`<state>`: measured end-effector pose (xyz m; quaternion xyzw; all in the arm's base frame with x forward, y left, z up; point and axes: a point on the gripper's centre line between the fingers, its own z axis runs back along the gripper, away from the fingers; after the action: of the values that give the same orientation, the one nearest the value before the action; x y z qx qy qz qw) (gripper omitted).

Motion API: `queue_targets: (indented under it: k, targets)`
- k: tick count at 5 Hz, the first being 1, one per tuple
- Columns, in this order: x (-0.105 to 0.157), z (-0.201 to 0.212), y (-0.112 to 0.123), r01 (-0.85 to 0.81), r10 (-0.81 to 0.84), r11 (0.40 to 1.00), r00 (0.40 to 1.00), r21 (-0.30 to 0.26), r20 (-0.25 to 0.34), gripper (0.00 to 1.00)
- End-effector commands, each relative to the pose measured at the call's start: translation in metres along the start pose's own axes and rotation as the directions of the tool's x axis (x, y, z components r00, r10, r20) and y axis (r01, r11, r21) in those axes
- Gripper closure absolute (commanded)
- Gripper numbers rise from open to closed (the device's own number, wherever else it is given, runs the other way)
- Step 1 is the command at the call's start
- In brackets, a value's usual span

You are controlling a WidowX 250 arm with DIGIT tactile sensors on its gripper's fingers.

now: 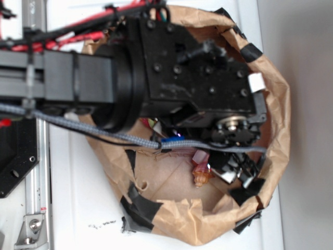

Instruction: Grab the shell.

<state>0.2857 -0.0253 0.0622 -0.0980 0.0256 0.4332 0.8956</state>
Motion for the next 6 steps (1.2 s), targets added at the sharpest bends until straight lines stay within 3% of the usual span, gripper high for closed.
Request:
queue_targets:
  k: [1, 2, 3, 5, 6]
  targets:
    - [-0.020, -0.018, -0.010, 0.059, -0.059, 0.998, 0.998, -0.018, 0.006, 0.00]
    - [-0.023, -0.038, -0.002, 0.082, -0.082, 0.996, 0.997, 0.021, 0.004, 1.00]
    - [-0.016, -0.027, 0.001, 0.126, -0.126, 0.992, 0.992, 0.004, 0.030, 1.00]
    - [0.018, 0.032, 0.010, 0.191, -0.184, 0.980, 0.977, -0.054, 0.105, 1.00]
    - [0.025, 0.065, 0.020, 0.221, -0.215, 0.975, 0.967, -0.029, 0.139, 1.00]
